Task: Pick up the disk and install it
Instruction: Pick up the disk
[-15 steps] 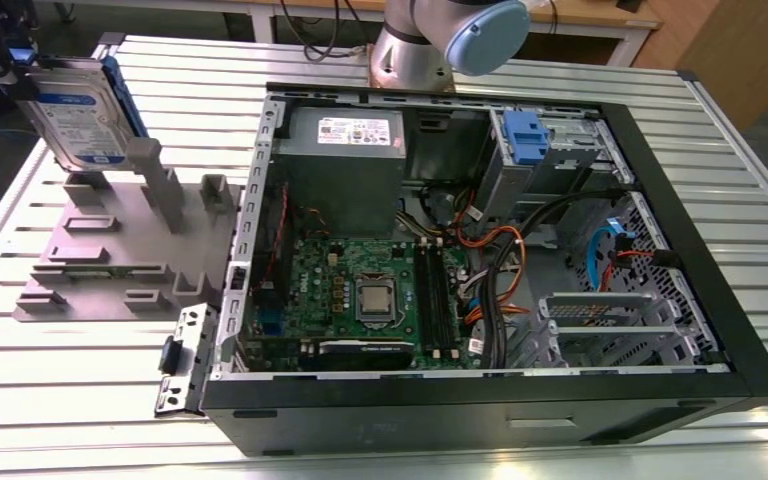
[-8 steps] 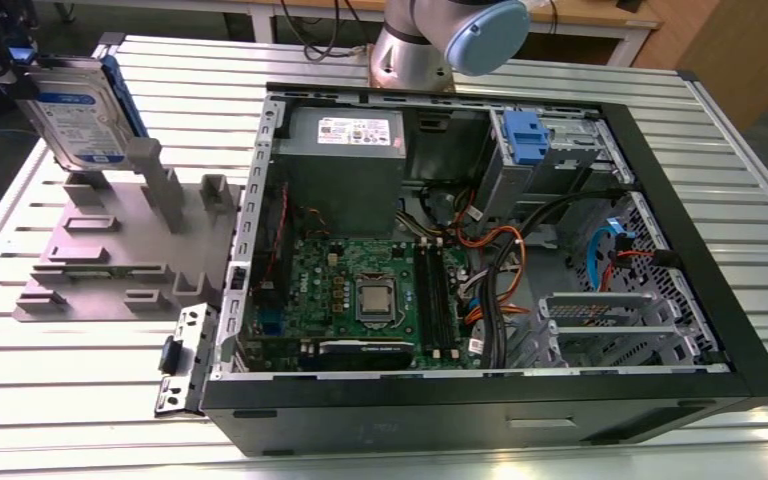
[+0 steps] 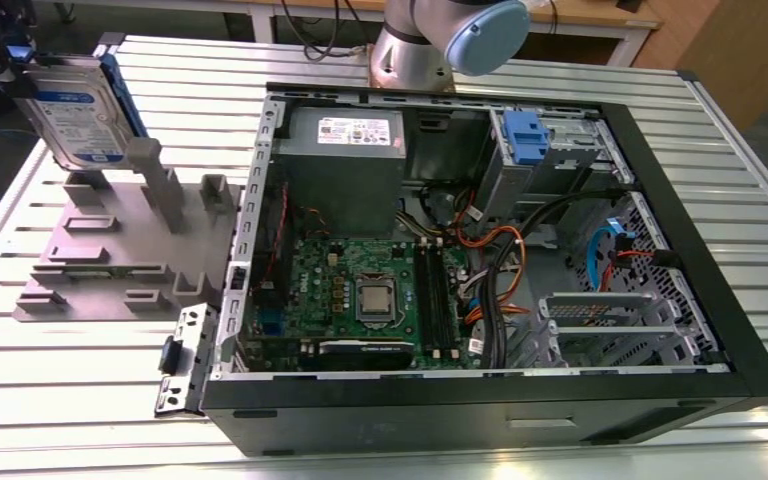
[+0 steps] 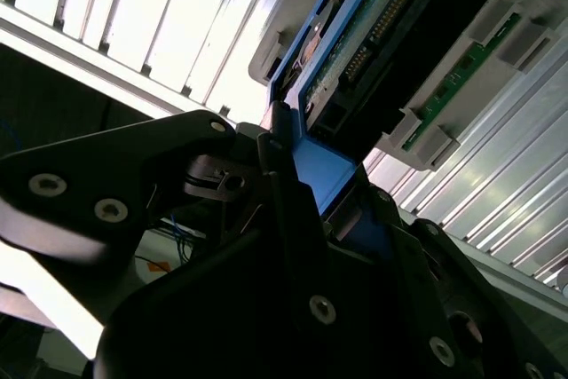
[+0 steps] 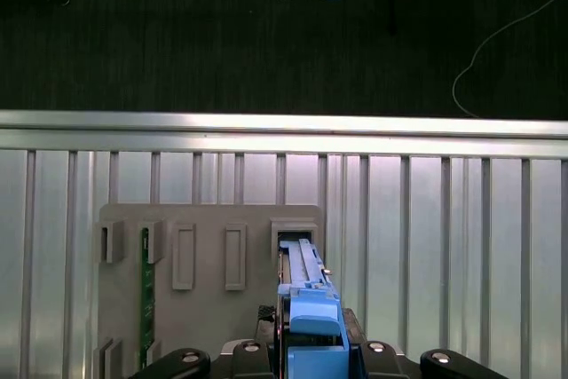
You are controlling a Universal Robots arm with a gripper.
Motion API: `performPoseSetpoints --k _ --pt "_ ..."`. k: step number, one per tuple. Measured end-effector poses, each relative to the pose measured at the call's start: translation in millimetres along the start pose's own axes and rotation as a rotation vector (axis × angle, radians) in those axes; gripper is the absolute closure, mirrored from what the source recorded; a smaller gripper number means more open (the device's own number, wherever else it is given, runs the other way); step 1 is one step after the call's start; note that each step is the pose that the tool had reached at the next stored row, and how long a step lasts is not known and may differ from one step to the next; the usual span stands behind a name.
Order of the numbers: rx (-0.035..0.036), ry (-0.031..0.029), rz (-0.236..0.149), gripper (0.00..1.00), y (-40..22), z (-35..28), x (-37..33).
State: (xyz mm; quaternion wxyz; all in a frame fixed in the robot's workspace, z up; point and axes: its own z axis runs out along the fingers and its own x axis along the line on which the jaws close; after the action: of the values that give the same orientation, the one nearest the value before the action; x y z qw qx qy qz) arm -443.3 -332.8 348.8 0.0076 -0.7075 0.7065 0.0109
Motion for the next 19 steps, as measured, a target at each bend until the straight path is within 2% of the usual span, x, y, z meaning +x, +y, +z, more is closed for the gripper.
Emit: performPoseSetpoints --k 19 --pt "-0.0001 0.0041 0.000 0.64 0.0 -4.2 -0.1"
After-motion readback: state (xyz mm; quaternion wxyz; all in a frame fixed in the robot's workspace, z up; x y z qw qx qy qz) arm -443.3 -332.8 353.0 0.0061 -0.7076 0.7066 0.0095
